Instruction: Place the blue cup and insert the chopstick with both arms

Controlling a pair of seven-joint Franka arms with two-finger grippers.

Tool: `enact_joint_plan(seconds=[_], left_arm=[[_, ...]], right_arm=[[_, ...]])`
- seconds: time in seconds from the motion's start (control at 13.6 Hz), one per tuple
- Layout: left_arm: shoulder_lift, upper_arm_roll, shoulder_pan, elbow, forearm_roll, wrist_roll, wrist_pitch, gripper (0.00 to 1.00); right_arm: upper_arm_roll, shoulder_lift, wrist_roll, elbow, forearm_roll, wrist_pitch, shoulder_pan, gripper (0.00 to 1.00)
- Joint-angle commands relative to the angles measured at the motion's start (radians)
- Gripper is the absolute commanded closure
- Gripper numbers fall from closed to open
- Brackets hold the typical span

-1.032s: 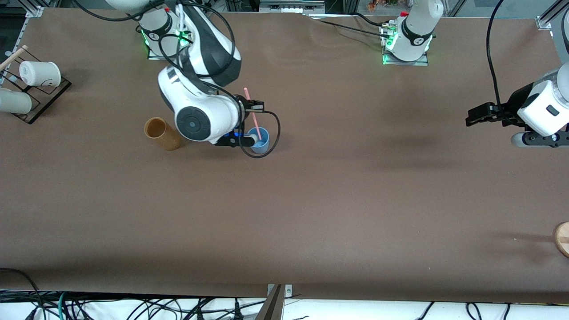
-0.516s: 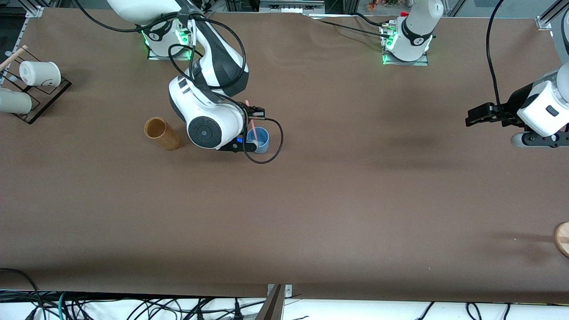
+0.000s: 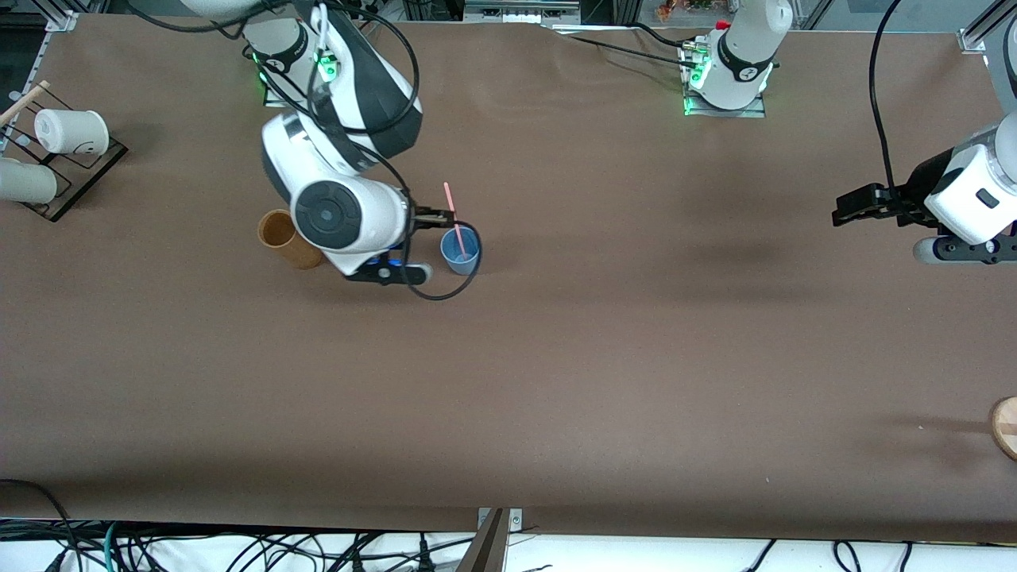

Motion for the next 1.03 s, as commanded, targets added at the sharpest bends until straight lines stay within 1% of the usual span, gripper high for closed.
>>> enact_joint_plan(seconds=[0.0,0.15,0.29,0.37,0.44,0.52,0.59,0.74,0.81,0.88,0.96], left_arm=[[-0.006,-0.001,0.009,-0.007,-0.023,0.021,0.009,0.00],[-0.006,-0.001,0.009,-0.007,-0.023,0.021,0.009,0.00],[-0.006,-0.001,0.007,-0.007,-0.025,0.021,0.009,0.00],[-0.006,-0.001,0.009,-0.007,-0.034,0.021,0.009,0.00],[-0.006,0.001,0.009,-0.007,-0.037,0.021,0.009,0.00],[-0.006,-0.001,0.009,-0.005,-0.037,0.021,0.009,0.00],[-0.006,-0.001,0.009,-0.007,-0.037,0.021,0.009,0.00],[-0.006,-0.001,0.009,-0.007,-0.037,0.021,0.009,0.00],[-0.006,0.001,0.009,-0.007,-0.037,0.021,0.009,0.00],[-0.005,0.001,0.009,-0.007,-0.037,0.021,0.009,0.00],[-0.003,0.001,0.009,-0.007,-0.037,0.021,0.009,0.00]], right_arm=[[-0.067,-0.055,-0.027,0.038,-0.088,-0.013,0.001,0.00],[-0.141,-0.110,-0.184,0.040,-0.079,-0.022,0.000,0.00],[-0.186,-0.161,-0.249,0.035,-0.086,-0.027,0.000,0.00],[-0.210,-0.181,-0.266,0.027,-0.086,-0.056,-0.002,0.00],[-0.251,-0.189,-0.316,0.026,-0.083,-0.102,0.000,0.00],[-0.290,-0.199,-0.378,0.023,-0.079,-0.117,0.000,0.00],[-0.313,-0.210,-0.421,0.009,-0.080,-0.117,0.000,0.00],[-0.341,-0.230,-0.462,-0.034,-0.080,-0.104,-0.003,0.00],[-0.335,-0.273,-0.476,-0.095,-0.089,-0.073,-0.014,0.00],[-0.315,-0.305,-0.482,-0.155,-0.085,-0.030,-0.060,0.00],[-0.225,-0.345,-0.498,-0.204,-0.091,-0.013,-0.153,0.00]])
